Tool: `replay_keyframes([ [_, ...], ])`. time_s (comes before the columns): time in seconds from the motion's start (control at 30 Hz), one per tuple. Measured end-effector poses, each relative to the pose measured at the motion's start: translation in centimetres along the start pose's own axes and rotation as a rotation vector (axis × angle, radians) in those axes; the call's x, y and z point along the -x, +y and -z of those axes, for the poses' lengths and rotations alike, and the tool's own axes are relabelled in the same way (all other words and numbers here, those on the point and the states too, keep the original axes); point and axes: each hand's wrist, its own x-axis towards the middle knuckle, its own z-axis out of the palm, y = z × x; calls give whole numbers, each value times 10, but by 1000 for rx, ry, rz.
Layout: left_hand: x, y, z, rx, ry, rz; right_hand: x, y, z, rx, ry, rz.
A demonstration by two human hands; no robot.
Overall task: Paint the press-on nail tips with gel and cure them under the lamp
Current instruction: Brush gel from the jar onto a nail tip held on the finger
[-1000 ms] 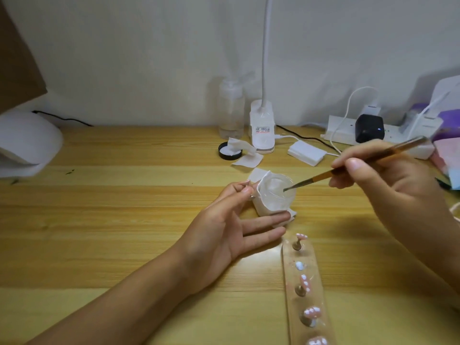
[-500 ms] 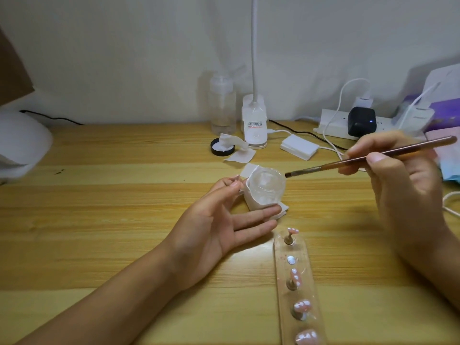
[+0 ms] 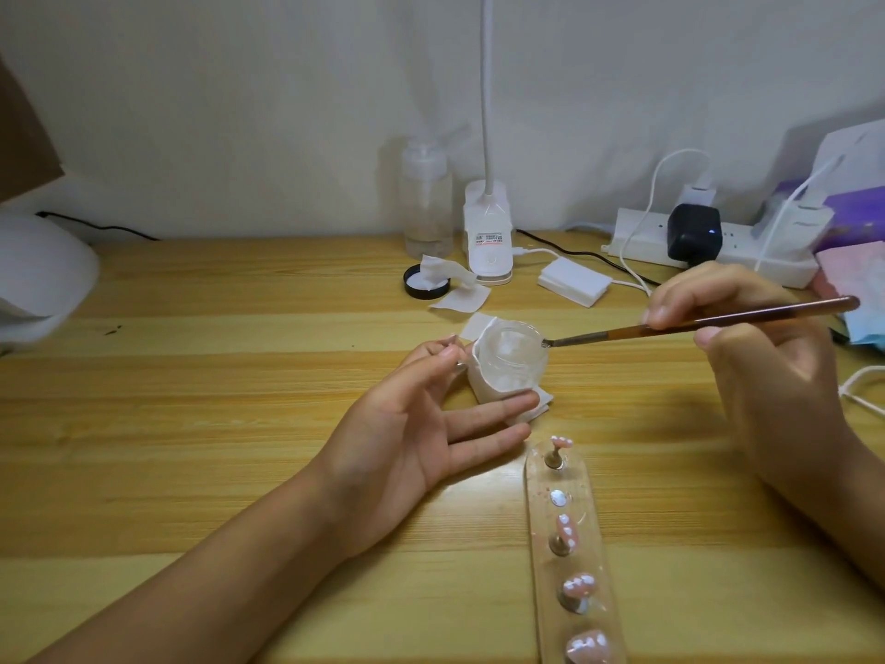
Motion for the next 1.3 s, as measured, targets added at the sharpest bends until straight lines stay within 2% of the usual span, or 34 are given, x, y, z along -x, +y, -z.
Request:
replay_keyframes([
  [0.07, 0, -3, -2, -2, 65, -55, -4, -4, 5, 53, -49, 33],
  [0.13, 5, -9, -2, -131, 218, -180, -10, -14, 12, 131, -85, 83],
  [0.2, 11, -13, -2, -365, 364, -287, -21, -21, 22, 150, 1, 91],
  [0.23, 13, -14, -2, -453, 385, -315, -27, -24, 27, 113, 60, 74],
  [0.37, 15, -18, -1, -603, 262, -373, -24, -23, 23, -313, 173, -73],
  [0.43, 14, -19, -2, -656, 194, -361, -3, -15, 12, -386, 189, -194],
  [0.7, 12, -19, 1, -719, 146, -369, 35, -13, -12, -433, 168, -340],
  [1.3, 14, -17, -6, -747, 152, -349, 38, -22, -15, -388, 83, -374],
])
